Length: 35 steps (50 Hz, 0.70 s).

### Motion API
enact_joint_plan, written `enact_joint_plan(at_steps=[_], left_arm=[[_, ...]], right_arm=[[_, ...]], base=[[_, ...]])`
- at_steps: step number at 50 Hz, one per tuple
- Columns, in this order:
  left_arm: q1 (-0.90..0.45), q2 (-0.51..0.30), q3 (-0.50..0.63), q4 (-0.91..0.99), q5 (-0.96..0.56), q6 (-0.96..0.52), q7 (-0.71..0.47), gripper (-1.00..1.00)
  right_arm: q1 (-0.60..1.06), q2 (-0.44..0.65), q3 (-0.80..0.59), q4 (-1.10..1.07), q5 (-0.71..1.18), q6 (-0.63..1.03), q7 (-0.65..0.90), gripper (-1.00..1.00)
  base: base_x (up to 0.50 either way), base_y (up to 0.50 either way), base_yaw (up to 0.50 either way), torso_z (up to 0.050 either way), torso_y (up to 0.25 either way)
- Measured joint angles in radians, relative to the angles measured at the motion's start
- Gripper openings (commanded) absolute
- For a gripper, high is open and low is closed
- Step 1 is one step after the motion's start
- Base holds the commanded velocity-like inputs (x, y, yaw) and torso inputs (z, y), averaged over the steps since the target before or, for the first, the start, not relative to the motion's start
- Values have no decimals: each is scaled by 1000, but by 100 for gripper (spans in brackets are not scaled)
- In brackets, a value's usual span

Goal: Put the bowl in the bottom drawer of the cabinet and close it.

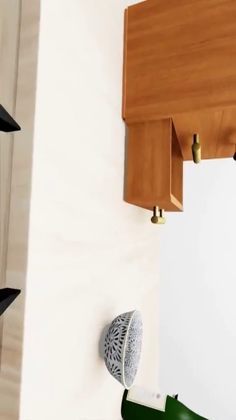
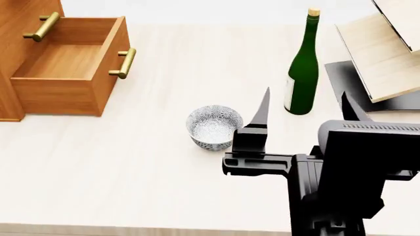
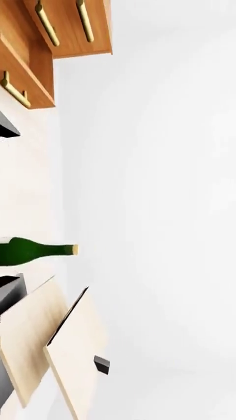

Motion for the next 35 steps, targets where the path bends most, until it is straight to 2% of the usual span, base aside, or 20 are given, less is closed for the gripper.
enact_joint_plan(at_steps=[3, 14, 35], left_arm=[[0, -3, 4, -4, 0, 5, -3, 100], [-2, -13, 16, -15, -3, 15, -15, 100], [-2, -30, 36, -18, -12, 24, -32, 100]], right_arm=[[21, 0, 7, -17, 13, 31, 4, 100], [57, -1, 27, -45, 47, 86, 13, 100], [53, -2, 31, -44, 80, 75, 21, 100]], base=[[0, 56, 0, 0, 0], [0, 500, 0, 0, 0], [0, 500, 0, 0, 0]])
